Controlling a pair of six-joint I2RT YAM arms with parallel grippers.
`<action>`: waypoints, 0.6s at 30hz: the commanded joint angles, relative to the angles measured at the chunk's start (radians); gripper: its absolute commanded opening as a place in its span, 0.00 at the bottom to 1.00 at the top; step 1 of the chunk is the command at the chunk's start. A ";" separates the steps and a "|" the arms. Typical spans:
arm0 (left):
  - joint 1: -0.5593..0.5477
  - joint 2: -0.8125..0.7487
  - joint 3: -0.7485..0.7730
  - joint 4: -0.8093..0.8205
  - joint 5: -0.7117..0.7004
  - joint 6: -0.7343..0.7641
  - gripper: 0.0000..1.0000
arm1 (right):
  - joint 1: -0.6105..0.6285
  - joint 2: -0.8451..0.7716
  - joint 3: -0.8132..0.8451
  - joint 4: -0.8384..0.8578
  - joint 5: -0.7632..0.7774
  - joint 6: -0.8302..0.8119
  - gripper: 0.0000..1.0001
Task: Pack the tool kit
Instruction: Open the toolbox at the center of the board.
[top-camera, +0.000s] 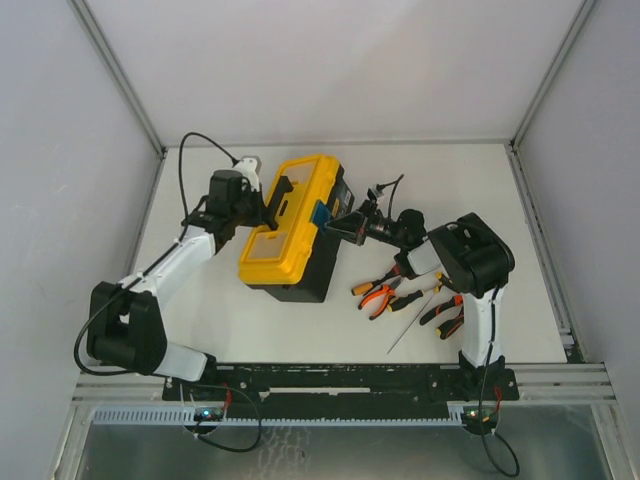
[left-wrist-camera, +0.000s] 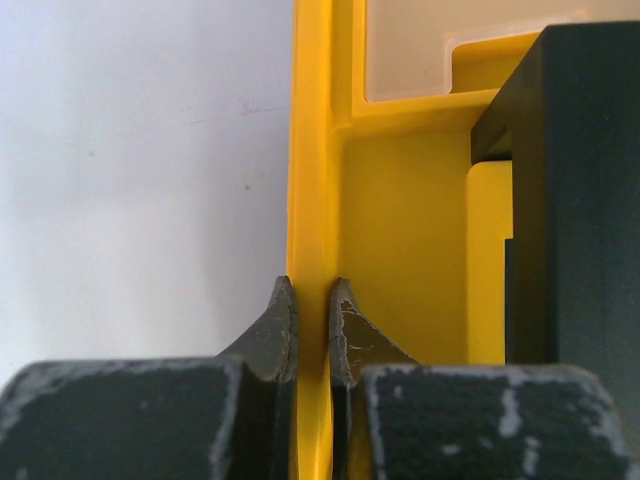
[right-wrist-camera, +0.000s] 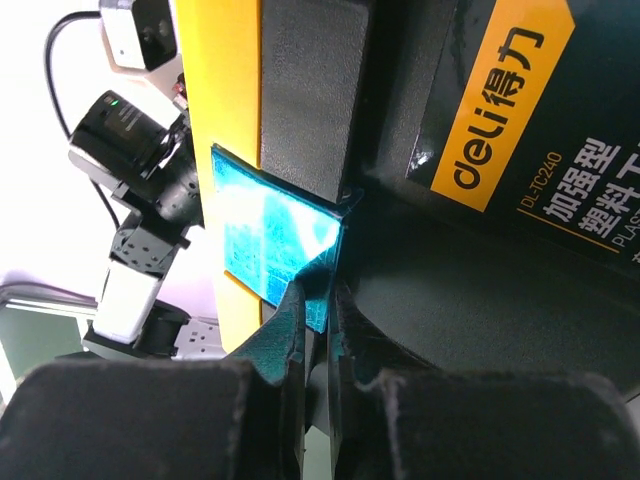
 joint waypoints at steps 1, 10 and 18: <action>-0.157 -0.022 0.020 -0.187 -0.115 0.100 0.00 | 0.049 -0.105 0.032 0.088 -0.003 -0.033 0.00; -0.185 -0.041 -0.012 -0.139 -0.102 0.108 0.00 | 0.053 -0.104 0.057 0.090 -0.014 -0.006 0.25; -0.185 -0.043 -0.060 -0.080 -0.008 0.099 0.00 | 0.066 -0.094 0.095 0.090 -0.009 0.011 0.40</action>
